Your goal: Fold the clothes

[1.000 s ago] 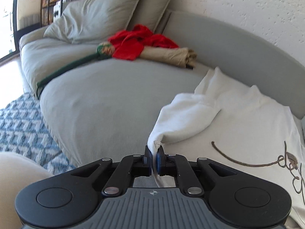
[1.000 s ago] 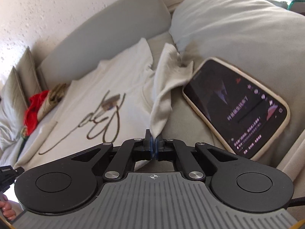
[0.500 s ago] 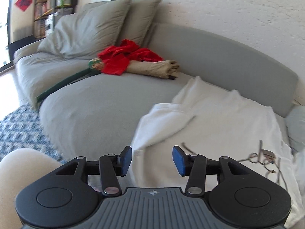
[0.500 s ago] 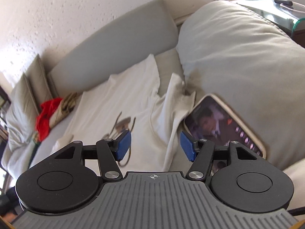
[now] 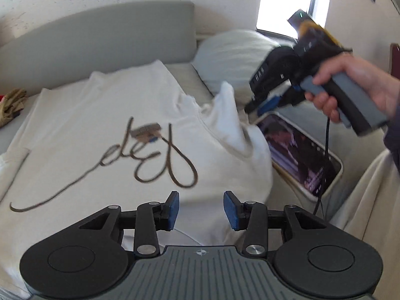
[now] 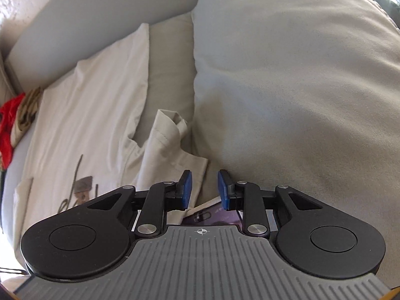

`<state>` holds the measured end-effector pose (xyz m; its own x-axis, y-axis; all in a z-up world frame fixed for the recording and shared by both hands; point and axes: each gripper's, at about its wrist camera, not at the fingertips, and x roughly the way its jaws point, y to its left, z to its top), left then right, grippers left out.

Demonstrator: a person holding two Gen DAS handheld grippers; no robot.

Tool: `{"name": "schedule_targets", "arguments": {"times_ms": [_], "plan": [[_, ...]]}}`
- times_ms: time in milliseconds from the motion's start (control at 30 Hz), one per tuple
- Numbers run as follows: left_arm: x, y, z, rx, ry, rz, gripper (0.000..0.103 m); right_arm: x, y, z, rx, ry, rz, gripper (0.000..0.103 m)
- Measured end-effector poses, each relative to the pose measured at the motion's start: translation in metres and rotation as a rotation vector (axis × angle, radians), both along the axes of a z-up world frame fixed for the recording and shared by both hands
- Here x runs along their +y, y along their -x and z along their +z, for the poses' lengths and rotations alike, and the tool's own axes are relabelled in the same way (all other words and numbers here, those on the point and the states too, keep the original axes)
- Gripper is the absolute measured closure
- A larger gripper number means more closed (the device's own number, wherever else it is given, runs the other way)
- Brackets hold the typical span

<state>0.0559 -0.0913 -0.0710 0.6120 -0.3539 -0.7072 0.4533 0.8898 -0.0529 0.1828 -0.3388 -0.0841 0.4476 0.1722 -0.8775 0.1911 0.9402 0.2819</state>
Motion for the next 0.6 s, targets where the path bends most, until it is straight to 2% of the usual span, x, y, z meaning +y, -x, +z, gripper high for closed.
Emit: {"name": "schedule_targets", "arguments": {"times_ms": [100,167,267,333,400,600], "plan": [[-0.004,0.002,-0.009,0.006,-0.017,-0.002,0.062,-0.003,-0.008,-0.009,0.014,-0.013,0.01,0.074],[-0.002,-0.001,-0.01,0.018,-0.004,0.003,0.062,-0.007,-0.014,-0.017,0.031,-0.056,0.002,0.074],[0.002,-0.004,-0.009,0.039,0.019,0.011,0.06,-0.009,-0.017,-0.024,0.03,-0.079,-0.017,0.079],[0.002,-0.004,-0.01,0.04,0.019,0.016,0.059,-0.009,-0.018,-0.026,0.024,-0.086,-0.032,0.099],[0.0,-0.003,-0.01,0.035,0.012,0.019,0.059,-0.01,-0.018,-0.028,0.011,-0.09,-0.047,0.101],[-0.001,-0.001,-0.007,0.041,0.003,0.027,0.059,-0.015,0.016,0.011,-0.187,-0.017,-0.093,0.102]]}}
